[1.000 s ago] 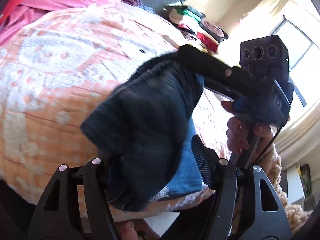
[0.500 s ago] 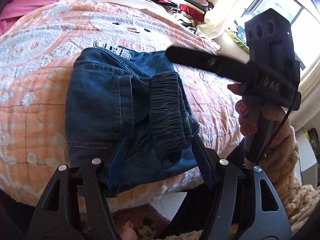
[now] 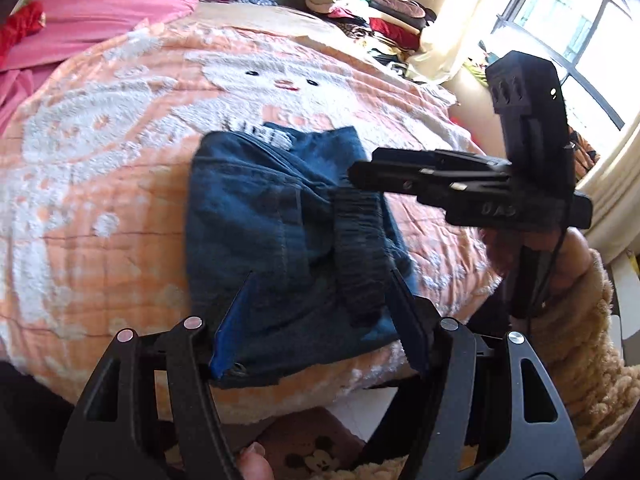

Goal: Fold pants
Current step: 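Lower the folded pants onto the quilt and open the right gripper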

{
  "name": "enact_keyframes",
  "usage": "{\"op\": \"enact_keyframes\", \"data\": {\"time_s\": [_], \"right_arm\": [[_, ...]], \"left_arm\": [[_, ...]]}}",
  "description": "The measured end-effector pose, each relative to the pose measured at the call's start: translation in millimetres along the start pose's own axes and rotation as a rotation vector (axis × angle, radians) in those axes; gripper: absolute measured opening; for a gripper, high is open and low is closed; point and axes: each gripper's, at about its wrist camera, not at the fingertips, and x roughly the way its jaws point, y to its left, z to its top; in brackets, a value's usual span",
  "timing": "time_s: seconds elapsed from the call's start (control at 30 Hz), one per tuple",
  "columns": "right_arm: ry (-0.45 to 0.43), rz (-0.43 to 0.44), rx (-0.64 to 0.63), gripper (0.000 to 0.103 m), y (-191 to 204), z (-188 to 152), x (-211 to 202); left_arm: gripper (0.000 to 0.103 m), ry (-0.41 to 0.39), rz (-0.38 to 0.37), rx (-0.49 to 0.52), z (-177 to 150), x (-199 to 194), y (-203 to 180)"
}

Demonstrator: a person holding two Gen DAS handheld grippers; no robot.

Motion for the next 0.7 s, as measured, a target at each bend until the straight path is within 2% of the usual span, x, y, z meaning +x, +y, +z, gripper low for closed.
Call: {"op": "enact_keyframes", "data": {"time_s": [0.17,0.27,0.4,0.47,0.53,0.57,0.6,0.7], "right_arm": [[0.047,0.017,-0.021,0.067,2.2,27.6,20.8],[0.108,-0.014,-0.05,0.066,5.5,34.9,40.5],[0.148,-0.007,-0.057,0.058,11.2,40.0,60.7],[0.17,-0.05,-0.083,0.055,14.5,39.3,69.7],[0.202,-0.049,-0.1,0.045,16.6,37.0,77.8],[0.217,-0.026,-0.104,0.03,18.2,35.2,81.6],[0.229,0.003,-0.111,0.02,20.0,33.9,84.1],[0.207,0.028,-0.125,0.008,28.7,35.6,78.0]], "left_arm": [[0.057,0.015,0.069,-0.011,3.9,0.9,8.6],[0.057,0.034,0.089,-0.025,3.7,4.4,14.8],[0.058,0.041,0.1,-0.035,1.3,7.1,23.7],[0.058,0.047,0.094,-0.042,-0.6,9.5,27.5],[0.058,0.056,0.093,-0.047,-2.7,12.2,30.8],[0.058,0.061,0.089,-0.05,-3.5,13.7,32.0],[0.059,0.064,0.087,-0.049,-4.6,15.3,32.9],[0.06,0.074,0.086,-0.049,-8.2,19.6,35.1]]}}
